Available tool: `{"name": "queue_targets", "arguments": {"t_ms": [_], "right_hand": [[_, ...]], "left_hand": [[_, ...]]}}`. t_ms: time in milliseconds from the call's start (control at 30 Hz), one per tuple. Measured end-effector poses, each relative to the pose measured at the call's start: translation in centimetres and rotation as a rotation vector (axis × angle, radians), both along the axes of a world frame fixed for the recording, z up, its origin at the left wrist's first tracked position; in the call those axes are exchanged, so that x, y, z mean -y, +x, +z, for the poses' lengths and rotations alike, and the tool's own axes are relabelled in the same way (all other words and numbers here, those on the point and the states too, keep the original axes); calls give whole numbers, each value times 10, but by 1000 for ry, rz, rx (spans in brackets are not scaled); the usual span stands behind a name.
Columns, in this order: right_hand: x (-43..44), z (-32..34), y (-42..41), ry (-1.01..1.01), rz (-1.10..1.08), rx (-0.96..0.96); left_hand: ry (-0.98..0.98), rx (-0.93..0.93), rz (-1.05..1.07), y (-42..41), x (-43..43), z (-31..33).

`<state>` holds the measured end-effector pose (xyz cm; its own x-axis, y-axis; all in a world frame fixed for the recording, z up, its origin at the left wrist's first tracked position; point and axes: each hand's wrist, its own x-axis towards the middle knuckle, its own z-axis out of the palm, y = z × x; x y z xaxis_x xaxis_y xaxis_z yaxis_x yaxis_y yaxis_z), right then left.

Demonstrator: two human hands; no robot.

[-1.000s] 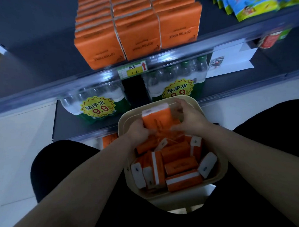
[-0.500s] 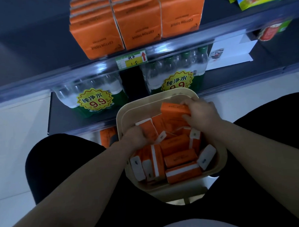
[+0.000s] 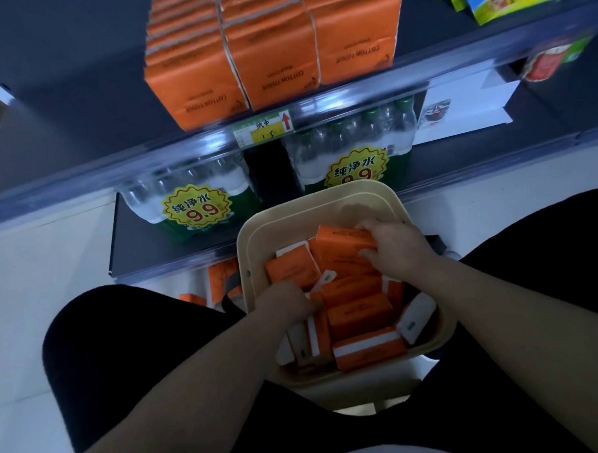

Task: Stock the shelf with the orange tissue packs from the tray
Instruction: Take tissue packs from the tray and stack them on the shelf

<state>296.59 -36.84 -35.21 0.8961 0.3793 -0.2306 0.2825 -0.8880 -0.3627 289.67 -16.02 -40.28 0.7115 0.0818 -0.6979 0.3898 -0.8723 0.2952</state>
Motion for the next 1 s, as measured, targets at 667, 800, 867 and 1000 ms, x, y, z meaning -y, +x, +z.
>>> {"name": "queue_targets", "arguments": {"t_ms": [667,800,867,1000], "right_hand": [[-13,3,3,31,-31,30],[-23,11,1,11,15,4],[-28,19,3,18,25,25],[-40,47,9,39,-2,206]], "left_hand": [[-213,42,311,32,-38,50],[-254,42,290,20,-39,49],[-234,86,245,15,-39,60],[-376,299,343,9,-55,107]]}}
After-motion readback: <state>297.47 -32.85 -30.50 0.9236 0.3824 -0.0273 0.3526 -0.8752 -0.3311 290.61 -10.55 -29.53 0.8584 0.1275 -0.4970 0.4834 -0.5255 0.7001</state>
